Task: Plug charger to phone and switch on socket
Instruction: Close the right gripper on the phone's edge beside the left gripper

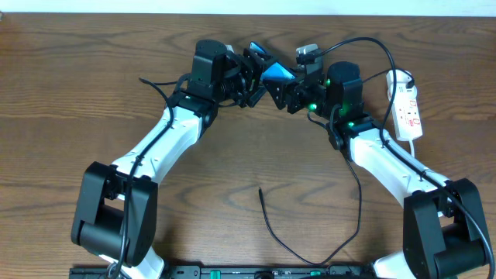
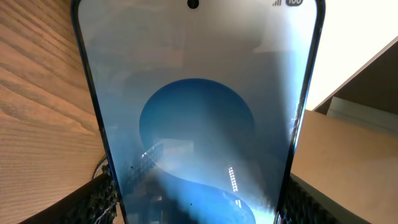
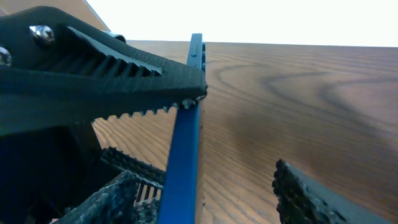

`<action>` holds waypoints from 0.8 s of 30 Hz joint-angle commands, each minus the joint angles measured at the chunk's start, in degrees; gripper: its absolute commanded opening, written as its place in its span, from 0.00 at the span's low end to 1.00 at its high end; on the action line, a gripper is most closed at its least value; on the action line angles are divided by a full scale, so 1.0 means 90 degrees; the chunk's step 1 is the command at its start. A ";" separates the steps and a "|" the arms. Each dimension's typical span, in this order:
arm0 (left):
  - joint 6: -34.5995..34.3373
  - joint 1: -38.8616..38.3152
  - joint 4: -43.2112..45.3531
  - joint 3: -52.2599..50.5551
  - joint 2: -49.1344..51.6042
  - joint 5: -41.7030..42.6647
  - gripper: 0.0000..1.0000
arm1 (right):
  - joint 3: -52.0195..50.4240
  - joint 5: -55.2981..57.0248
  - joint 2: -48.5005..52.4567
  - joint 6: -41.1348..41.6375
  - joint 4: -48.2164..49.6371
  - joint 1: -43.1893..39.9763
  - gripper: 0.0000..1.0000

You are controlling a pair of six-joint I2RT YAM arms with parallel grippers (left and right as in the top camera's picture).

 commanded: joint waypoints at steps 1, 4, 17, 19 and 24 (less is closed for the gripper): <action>-0.0087 -0.0034 0.0121 0.0146 -0.0231 0.0058 0.07 | 0.0141 -0.0068 0.0034 0.0010 0.0005 0.0119 0.65; -0.0085 -0.0034 0.0121 0.0146 -0.0231 0.0058 0.07 | 0.0141 -0.0066 0.0034 0.0007 0.0007 0.0180 0.55; -0.0085 -0.0032 0.0121 0.0146 -0.0231 0.0056 0.07 | 0.0141 -0.0066 0.0034 0.0007 0.0007 0.0199 0.24; -0.0085 -0.0032 0.0121 0.0146 -0.0228 0.0056 0.07 | 0.0141 -0.0066 0.0034 0.0007 0.0007 0.0199 0.24; -0.0085 -0.0032 0.0121 0.0146 -0.0228 0.0056 0.07 | 0.0141 -0.0066 0.0034 0.0007 0.0007 0.0199 0.19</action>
